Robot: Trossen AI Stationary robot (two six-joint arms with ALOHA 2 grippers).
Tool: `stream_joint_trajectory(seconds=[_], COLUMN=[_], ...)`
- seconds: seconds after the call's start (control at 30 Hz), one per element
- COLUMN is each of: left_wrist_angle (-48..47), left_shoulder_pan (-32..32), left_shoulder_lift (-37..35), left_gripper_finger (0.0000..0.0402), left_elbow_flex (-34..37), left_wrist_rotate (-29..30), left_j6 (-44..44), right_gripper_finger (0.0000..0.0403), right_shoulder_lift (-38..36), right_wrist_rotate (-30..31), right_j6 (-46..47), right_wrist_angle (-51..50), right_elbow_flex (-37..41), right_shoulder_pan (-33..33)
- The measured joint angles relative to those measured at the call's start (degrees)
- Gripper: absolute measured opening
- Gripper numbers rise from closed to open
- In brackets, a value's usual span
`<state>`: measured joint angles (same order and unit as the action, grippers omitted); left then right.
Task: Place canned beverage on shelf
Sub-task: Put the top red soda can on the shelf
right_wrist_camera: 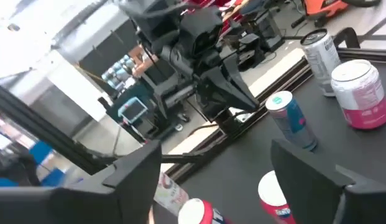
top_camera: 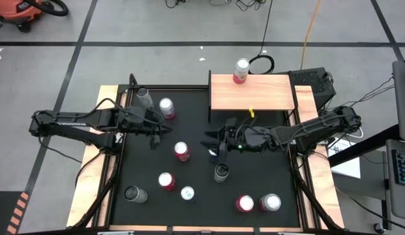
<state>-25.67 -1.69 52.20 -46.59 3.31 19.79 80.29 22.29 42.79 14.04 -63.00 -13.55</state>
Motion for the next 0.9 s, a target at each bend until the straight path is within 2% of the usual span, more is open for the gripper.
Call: stream_joint_trajectory(seconds=[0.13,0.3,0.47,0.6,0.67,0.77,0.9], left_wrist_angle=[-2.95,-3.19,-3.23,-3.65,-3.54,-3.27,-3.28], left_shoulder_pan=[0.07,1.66,5.59,7.93,8.88,10.09,10.75], left_shoulder_lift=[-0.3,-0.3,-0.3,-0.28,0.0,0.48,1.38], left_gripper_finger=[0.0,0.0011,0.0076,0.0141,0.0169,0.0199,0.022], left_elbow_flex=[0.0,0.0,-0.77,-0.83,-0.83,-0.84,-0.85], left_wrist_rotate=[-0.26,-0.12,2.79,6.28,7.91,10.39,12.38], left_j6=[-2.22,-2.0,2.2,6.82,8.49,12.13,17.99], right_gripper_finger=[0.0255,0.0239,0.0218,0.0205,0.0202,0.02,0.0202], right_shoulder_lift=[0.0,-1.67,-5.64,-9.09,-10.41,-11.92,-12.63], right_wrist_rotate=[-0.14,-10.54,-18.05,-19.59,-19.85,-22.39,-25.41], right_j6=[-0.43,-2.95,-2.92,-5.14,-0.72,5.46,4.07], right_wrist_angle=[0.77,-2.34,-11.62,-18.59,-21.55,-24.37,-26.89], right_elbow_flex=[0.0,-0.02,-0.04,-0.05,-0.04,-0.04,-0.04], right_shoulder_pan=[-0.38,-0.38,-0.38,-0.38,-0.49,-0.48,0.03])
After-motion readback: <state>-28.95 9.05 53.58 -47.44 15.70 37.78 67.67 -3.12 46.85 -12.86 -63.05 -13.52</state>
